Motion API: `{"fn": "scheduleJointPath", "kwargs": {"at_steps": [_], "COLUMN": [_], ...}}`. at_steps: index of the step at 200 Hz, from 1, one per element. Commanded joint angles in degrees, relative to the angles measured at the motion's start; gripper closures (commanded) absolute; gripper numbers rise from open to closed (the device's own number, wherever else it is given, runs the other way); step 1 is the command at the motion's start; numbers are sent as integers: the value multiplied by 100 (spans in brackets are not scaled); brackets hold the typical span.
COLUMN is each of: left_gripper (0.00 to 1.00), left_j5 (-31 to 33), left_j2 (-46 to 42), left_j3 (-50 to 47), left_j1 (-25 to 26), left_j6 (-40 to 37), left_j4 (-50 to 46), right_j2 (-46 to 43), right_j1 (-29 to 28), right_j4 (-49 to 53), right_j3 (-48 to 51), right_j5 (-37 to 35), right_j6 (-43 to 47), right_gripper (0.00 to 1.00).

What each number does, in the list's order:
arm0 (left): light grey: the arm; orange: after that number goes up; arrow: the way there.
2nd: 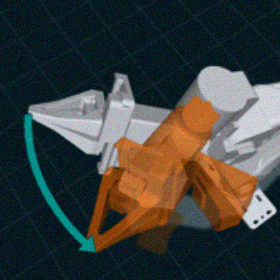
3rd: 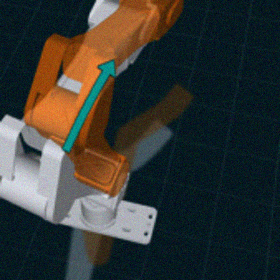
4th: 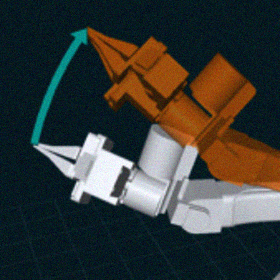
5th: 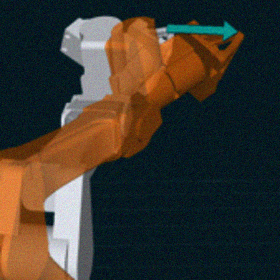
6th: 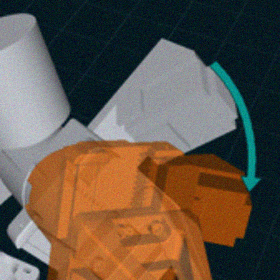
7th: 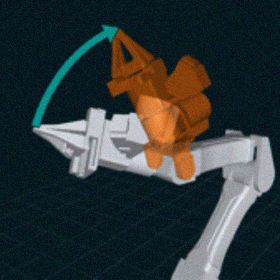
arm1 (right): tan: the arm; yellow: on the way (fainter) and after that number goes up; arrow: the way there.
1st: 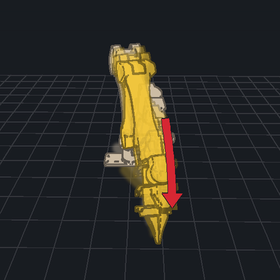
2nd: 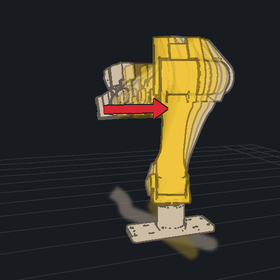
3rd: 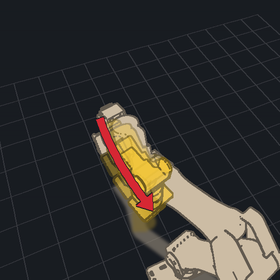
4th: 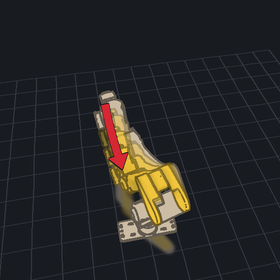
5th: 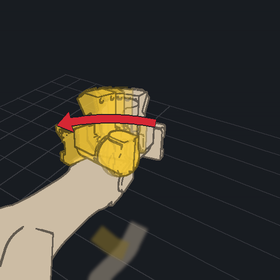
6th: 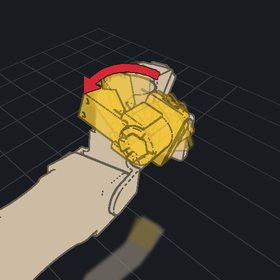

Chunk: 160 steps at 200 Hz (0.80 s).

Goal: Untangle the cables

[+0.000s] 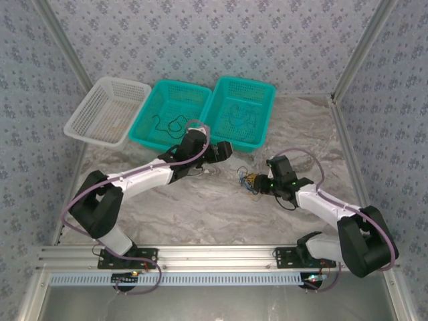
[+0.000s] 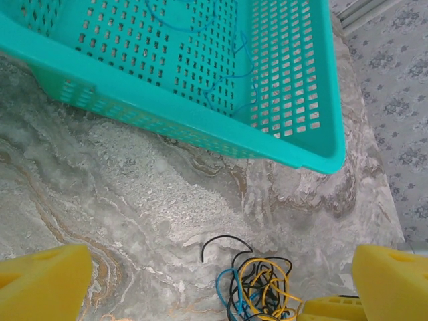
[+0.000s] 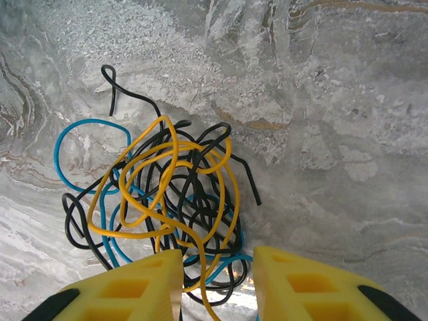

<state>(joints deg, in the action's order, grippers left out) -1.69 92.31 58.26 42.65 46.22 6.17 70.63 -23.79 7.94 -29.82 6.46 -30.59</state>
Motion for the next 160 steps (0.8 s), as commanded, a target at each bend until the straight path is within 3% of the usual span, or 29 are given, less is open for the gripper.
{"fn": "scheduleJointPath", "kwargs": {"at_steps": [1,78,138,160], "left_gripper": [1,1,1,1], "left_j5": [-68,-127,-156,-155], "left_j2": [41,147,142,147], "left_j3": [203,293,324,330], "left_j1": [15,19,14,20], "left_j6": [76,125,62,59], "left_j4": [51,70,-147,-167], "right_j2": [21,265,259,226], "right_j1": [-37,-57,-76,-81], "right_j4": [-176,-120,-197,-205], "right_j3": [76,-59,9,14], "right_j5": [4,-99,-11,-38], "right_j6": [-78,-101,-88,-83], "right_gripper": [67,78,80,87]}}
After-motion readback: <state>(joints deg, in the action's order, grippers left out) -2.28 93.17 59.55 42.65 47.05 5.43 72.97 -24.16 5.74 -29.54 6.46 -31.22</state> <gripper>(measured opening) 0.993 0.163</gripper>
